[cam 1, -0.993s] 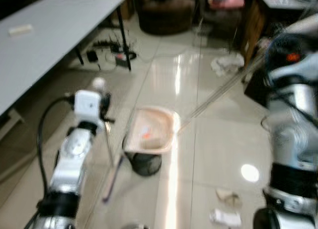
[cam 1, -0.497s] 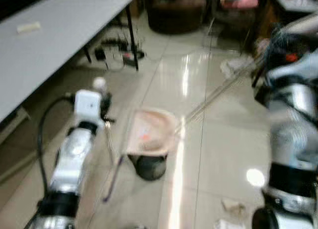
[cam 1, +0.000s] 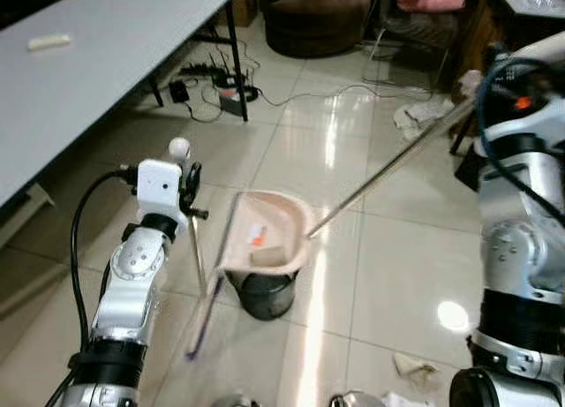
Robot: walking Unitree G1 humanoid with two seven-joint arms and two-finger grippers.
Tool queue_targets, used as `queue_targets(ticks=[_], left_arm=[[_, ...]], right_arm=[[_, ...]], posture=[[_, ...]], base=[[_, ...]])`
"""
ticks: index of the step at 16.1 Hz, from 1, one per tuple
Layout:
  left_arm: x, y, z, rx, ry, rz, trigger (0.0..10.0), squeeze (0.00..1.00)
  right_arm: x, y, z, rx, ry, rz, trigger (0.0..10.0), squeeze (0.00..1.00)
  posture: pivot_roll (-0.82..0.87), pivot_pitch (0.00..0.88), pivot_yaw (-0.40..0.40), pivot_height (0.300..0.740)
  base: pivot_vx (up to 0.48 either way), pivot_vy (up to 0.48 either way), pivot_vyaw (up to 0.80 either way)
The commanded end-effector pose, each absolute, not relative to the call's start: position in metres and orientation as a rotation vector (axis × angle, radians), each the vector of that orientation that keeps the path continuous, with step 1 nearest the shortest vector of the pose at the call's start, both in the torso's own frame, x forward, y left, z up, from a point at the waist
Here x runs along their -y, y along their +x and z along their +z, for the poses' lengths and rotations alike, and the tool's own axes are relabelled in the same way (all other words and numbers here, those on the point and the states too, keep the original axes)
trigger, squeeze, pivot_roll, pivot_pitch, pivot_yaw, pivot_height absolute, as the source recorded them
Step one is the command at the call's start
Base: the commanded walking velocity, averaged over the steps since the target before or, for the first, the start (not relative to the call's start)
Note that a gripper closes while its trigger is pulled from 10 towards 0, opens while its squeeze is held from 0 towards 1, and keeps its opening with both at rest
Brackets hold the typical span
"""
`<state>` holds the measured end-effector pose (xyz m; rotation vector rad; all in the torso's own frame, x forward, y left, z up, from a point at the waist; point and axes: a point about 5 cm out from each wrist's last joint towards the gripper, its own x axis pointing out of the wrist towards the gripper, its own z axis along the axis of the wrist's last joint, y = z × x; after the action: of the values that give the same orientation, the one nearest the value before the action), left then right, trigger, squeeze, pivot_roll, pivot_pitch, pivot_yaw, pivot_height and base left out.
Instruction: Sweep floor
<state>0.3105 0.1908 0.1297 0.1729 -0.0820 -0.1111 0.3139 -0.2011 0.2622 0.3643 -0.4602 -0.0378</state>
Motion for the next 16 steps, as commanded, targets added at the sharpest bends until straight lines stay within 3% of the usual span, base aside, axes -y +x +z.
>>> queue_targets(ticks=[1, 16], left_arm=[[-0.1947, 0.3105, 0.1408, 0.123, 0.197, -0.105, 10.0, 0.00], [-0.1935, 0.3089, 0.1399, 0.104, 0.213, -0.141, 10.0, 0.00]], right_arm=[[0.2004, 0.3104, 0.2748, 0.521, 0.384, -0.030, 10.0, 0.00], [0.1997, 0.3081, 0.2682, 0.506, 0.390, -0.040, 10.0, 0.00]], posture=[[0.01, 0.056, 0.065, 0.740], [0.01, 0.055, 0.083, 0.740]], base=[[0.000, 0.000, 0.00], [0.000, 0.000, 0.00]])
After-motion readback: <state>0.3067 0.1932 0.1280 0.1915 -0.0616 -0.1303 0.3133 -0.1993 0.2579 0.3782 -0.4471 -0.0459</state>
